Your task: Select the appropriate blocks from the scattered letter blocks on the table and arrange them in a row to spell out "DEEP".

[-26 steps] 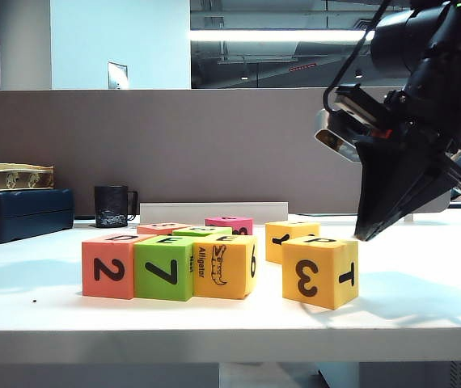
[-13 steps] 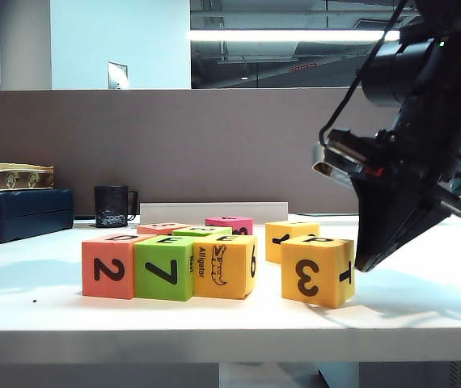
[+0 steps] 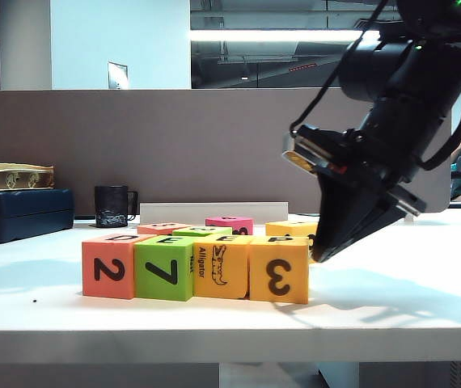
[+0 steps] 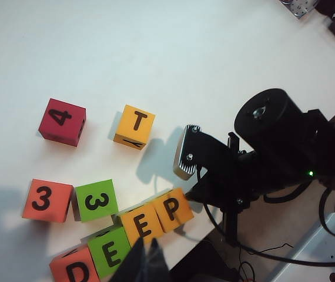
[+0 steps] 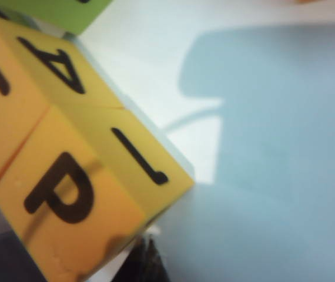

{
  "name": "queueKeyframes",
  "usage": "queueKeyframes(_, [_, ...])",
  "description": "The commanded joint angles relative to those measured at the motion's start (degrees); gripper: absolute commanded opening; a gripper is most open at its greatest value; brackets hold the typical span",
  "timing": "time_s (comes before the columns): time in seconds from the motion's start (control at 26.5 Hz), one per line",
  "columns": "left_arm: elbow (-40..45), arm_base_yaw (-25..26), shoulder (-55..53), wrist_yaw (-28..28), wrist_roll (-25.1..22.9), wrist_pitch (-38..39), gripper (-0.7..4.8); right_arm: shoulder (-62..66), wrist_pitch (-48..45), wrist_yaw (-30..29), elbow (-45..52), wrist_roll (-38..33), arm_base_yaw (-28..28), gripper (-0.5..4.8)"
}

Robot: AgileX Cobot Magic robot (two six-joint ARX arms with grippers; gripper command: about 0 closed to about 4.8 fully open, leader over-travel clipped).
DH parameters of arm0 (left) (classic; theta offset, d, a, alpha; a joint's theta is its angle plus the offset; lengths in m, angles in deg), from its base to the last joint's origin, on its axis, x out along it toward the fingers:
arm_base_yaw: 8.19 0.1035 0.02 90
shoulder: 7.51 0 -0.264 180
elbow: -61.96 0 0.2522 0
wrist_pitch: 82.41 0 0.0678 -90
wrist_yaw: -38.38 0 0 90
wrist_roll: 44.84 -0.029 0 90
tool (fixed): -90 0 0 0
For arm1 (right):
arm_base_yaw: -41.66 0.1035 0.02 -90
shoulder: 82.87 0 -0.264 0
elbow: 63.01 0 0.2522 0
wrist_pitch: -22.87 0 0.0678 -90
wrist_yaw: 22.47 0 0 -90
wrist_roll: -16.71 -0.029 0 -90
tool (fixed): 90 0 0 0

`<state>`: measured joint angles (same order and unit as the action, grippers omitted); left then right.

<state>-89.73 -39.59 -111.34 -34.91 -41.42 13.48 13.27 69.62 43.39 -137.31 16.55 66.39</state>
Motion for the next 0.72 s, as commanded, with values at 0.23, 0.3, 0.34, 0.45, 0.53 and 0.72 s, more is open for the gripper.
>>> queueKeyframes(0.23, [-0.1,0.0,0.3,0.0,-0.2,0.5,-0.06,0.4,-3.4,-0.2,-0.2,-0.3,1.4,-0.06])
queueKeyframes(0.3, [-0.1,0.0,0.3,0.0,-0.2,0.5,-0.06,0.4,-4.6,-0.2,-0.2,-0.8,1.4,-0.06])
queueKeyframes(0.34, [-0.1,0.0,0.3,0.0,-0.2,0.5,-0.06,0.5,-5.0,-0.2,-0.2,-1.6,1.4,-0.06])
queueKeyframes(0.45, [-0.1,0.0,0.3,0.0,-0.2,0.5,-0.06,0.8,-5.9,-0.4,-0.2,-1.8,1.4,-0.06])
queueKeyframes(0.53, [-0.1,0.0,0.3,0.0,-0.2,0.5,-0.06,1.2,-6.3,-0.9,-0.2,-1.8,1.4,-0.05])
queueKeyframes(0.72, [-0.1,0.0,0.3,0.0,-0.4,0.5,-0.06,2.5,-8.0,-1.7,-0.2,-1.8,1.7,-0.06])
